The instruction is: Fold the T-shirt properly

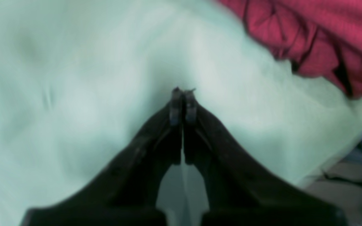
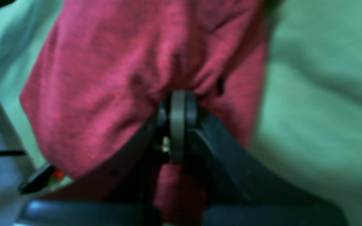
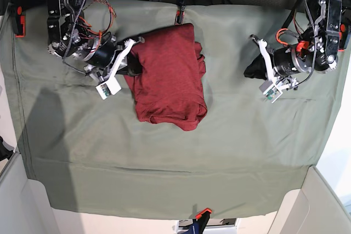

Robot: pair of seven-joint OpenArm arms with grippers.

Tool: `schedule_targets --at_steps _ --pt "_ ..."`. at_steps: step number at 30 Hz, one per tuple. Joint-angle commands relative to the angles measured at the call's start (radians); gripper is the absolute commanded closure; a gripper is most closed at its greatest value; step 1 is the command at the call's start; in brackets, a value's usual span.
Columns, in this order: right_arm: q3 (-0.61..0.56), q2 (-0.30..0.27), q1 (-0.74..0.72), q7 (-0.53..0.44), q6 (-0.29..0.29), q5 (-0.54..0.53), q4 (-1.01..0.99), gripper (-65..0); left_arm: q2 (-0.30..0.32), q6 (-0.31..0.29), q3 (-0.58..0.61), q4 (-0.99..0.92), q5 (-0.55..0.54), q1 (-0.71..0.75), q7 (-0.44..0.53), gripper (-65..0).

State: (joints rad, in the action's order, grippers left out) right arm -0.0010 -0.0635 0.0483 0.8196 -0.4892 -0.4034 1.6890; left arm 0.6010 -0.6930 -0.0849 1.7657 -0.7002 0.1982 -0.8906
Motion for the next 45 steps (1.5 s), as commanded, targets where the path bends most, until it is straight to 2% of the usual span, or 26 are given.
schedule_targets --at_steps 1,4,8,11,16,21,24,30,31,33,34,37,40,45 --pt "0.024 -0.010 -0.017 -0.003 -0.004 -0.024 0.056 0.0 0.016 -0.005 -0.046 0.043 -0.039 0.023 0.016 0.0" --pt "0.064 -0.061 -0.003 0.049 -0.004 -0.033 0.130 0.0 0.011 -0.005 -0.150 0.123 -0.068 0.142 -0.006 0.0" --pt "0.100 -0.131 0.100 0.074 -0.005 -0.119 0.201 0.0 0.011 -0.005 -0.246 0.217 -0.080 0.338 -0.024 0.0" --pt "0.104 -0.192 0.237 0.095 -0.005 -0.147 0.283 0.0 0.011 -0.005 -0.281 0.271 -0.106 0.498 -0.032 0.0" --pt "0.105 -0.290 0.501 0.094 -0.005 -0.147 0.432 0.0 -0.016 -0.005 -0.283 0.303 -0.081 0.705 -0.034 0.0" --pt "0.104 -0.305 0.692 0.094 -0.005 -0.148 0.437 0.0 -0.069 -0.005 -0.275 0.263 -0.053 0.835 -0.033 0.0" --pt "0.101 -0.305 0.762 0.093 -0.005 -0.146 0.372 0.0 -0.071 -0.005 -0.217 0.185 0.000 0.858 -0.034 0.0" --pt "0.074 -0.305 0.749 0.095 -0.004 -0.106 0.068 0.0 -0.069 -0.005 0.010 -0.087 0.201 0.755 0.016 0.0" --pt "0.066 -0.305 0.733 0.102 -0.003 -0.101 0.009 0.0 -0.069 0.014 0.050 -0.142 0.240 0.716 0.024 0.0" --pt "0.048 -0.305 0.700 0.122 0.021 -0.092 -0.107 0.0 -0.069 0.132 0.127 -0.261 0.301 0.626 0.022 0.0" --pt "0.035 -0.305 0.681 0.136 0.045 -0.079 -0.163 0.0 -0.069 0.170 0.167 -0.323 0.325 0.576 0.013 0.0" --pt "-0.015 -0.304 0.612 0.177 0.100 -0.004 -0.332 0.0 -0.070 0.245 0.294 -0.521 0.352 0.418 -0.010 0.0" --pt "-0.068 -0.301 0.523 0.180 0.127 0.057 -0.501 0.0 -0.098 0.256 0.436 -0.743 0.354 0.249 0.019 0.0" --pt "-0.109 -0.279 0.389 0.253 0.126 0.063 -0.711 0.0 -0.180 0.256 0.639 -1.060 0.353 0.051 0.059 0.0"
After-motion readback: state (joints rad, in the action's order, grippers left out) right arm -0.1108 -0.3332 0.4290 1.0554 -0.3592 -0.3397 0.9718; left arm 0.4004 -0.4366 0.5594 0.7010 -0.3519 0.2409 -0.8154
